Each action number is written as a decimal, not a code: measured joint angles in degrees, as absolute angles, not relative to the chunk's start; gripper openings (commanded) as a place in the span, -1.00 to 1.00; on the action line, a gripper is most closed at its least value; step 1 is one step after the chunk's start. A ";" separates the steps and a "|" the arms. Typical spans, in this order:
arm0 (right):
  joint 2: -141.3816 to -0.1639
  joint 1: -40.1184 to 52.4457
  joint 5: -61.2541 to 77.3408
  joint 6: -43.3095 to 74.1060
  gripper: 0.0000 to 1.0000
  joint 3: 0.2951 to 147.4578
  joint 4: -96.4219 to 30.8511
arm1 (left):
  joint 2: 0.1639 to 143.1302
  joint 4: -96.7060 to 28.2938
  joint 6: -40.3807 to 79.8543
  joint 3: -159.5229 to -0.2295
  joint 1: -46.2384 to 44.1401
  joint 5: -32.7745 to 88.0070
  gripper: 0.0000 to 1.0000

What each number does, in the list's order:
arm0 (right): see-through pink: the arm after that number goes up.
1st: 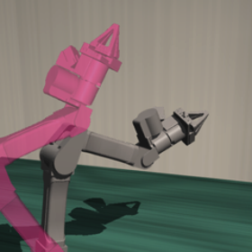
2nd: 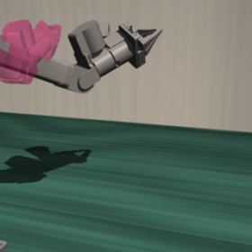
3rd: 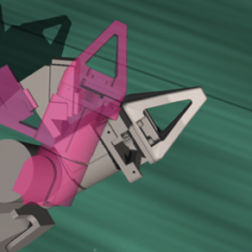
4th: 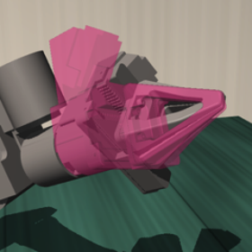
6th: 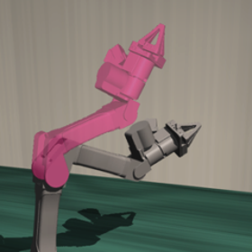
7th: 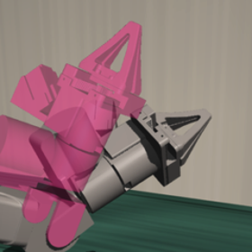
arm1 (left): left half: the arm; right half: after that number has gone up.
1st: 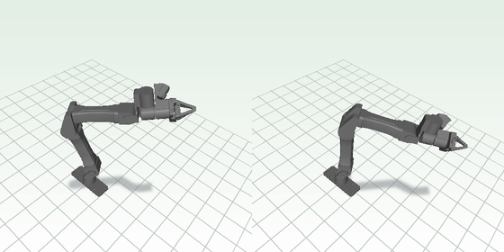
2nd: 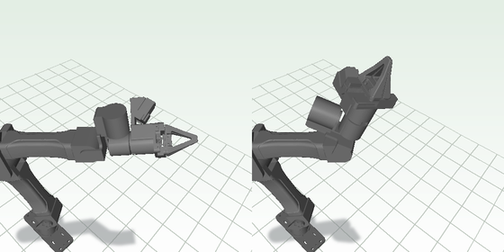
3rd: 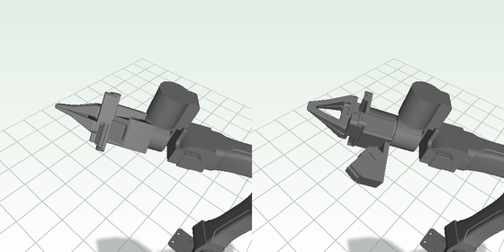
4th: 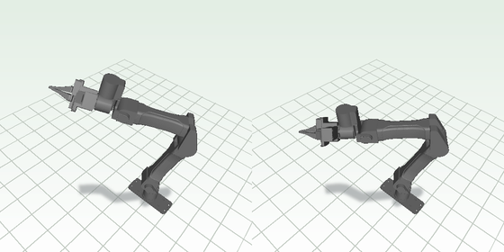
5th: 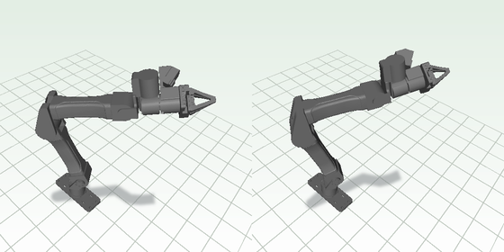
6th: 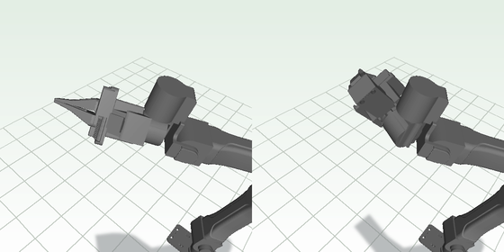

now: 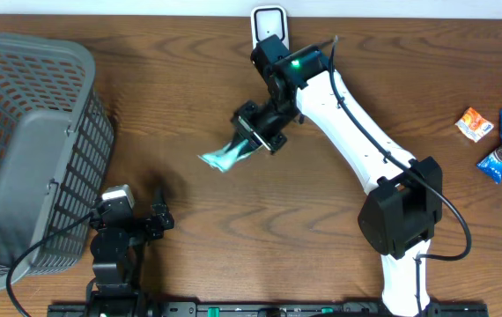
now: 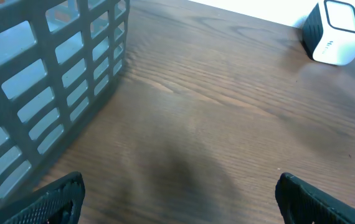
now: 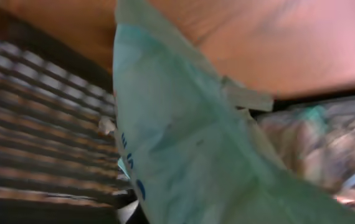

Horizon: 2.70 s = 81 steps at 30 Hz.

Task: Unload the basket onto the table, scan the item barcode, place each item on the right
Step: 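Lift the wipes packet and hold it in front of the scanner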

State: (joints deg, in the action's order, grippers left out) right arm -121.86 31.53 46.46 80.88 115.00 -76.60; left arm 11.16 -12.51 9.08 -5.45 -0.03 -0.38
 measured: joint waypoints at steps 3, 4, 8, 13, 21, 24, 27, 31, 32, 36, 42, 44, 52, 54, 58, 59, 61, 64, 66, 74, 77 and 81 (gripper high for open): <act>-121.86 30.89 48.90 90.43 -0.97 115.00 -69.41 | 11.16 -12.51 9.10 -5.45 -0.03 -0.40 0.96; -121.86 30.63 49.21 92.29 -0.97 115.00 -68.25 | 11.16 -12.51 9.10 -5.45 -0.03 -0.38 0.96; -121.86 30.09 48.53 100.53 -0.97 115.00 -67.55 | 11.16 -12.51 9.10 -5.45 -0.03 -0.40 0.96; -121.86 29.78 47.97 110.85 -0.97 115.00 -61.80 | 11.16 -12.51 9.08 -5.45 -0.03 -0.40 0.96; -121.86 25.71 51.44 115.48 -0.97 115.02 -55.68 | 11.16 -12.49 9.10 -5.45 -0.03 -0.40 0.96; -121.86 24.64 54.52 115.52 -0.97 115.02 -60.07 | 11.16 -12.51 9.08 -5.45 -0.03 -0.38 0.96; -121.86 24.88 55.44 113.93 -0.97 115.02 -64.05 | 11.16 -12.51 9.08 -5.45 -0.03 -0.38 0.96; -121.86 25.32 54.41 112.75 -0.97 115.02 -67.46 | 11.16 -12.51 9.10 -5.45 -0.05 -0.40 0.96; -121.86 25.47 53.89 112.55 -0.97 115.02 -67.75 | 11.16 -12.51 9.10 -5.45 -0.03 -0.40 0.95; -121.86 26.20 51.35 111.59 -0.97 115.02 -68.71 | 11.16 -12.51 9.10 -5.45 -0.03 -0.38 0.96; -121.86 26.35 41.58 95.15 -0.97 115.02 -65.04 | 11.16 -12.51 9.08 -5.45 -0.03 -0.38 0.96; -121.86 26.33 36.42 85.38 -0.97 115.00 -60.97 | 11.16 -12.51 9.08 -5.45 -0.03 -0.40 0.96; -121.86 26.33 23.81 70.85 -0.97 115.02 -49.30 | 11.16 -12.49 9.08 -5.45 -0.03 -0.38 0.96; -121.86 26.35 19.68 77.43 -0.97 115.00 -49.76 | 11.16 -12.51 9.08 -5.45 -0.03 -0.38 0.96; -121.89 26.39 8.32 86.54 -0.98 114.98 -43.99 | 11.16 -12.51 9.10 -5.45 -0.03 -0.38 0.96; -121.89 26.41 4.51 88.05 -0.97 114.96 -41.17 | 11.16 -12.51 9.10 -5.45 -0.03 -0.38 0.96; -121.93 26.44 -2.09 89.45 -0.98 114.89 -35.42 | 11.16 -12.51 9.10 -5.45 -0.03 -0.38 0.96; -122.63 26.44 -10.04 90.15 -0.98 114.91 -25.76 | 11.16 -12.51 9.08 -5.45 -0.03 -0.38 0.96; -124.20 26.41 -13.91 90.26 -0.98 114.96 -17.56 | 11.16 -12.49 9.08 -5.45 -0.03 -0.38 0.96; -138.26 25.89 -17.82 77.97 -0.97 115.22 16.56 | 11.16 -12.51 9.10 -5.45 -0.03 -0.40 0.96; -142.43 25.30 -17.82 74.26 -0.97 115.11 18.81 | 11.16 -12.49 9.10 -5.45 -0.03 -0.38 0.96; -144.66 23.77 -17.85 70.94 -0.97 114.65 17.98 | 11.16 -12.49 9.08 -5.45 -0.03 -0.38 0.95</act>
State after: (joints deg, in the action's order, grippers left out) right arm -144.66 23.77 -17.85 70.94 114.65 17.98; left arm 11.16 -12.49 9.08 -5.45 -0.03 -0.38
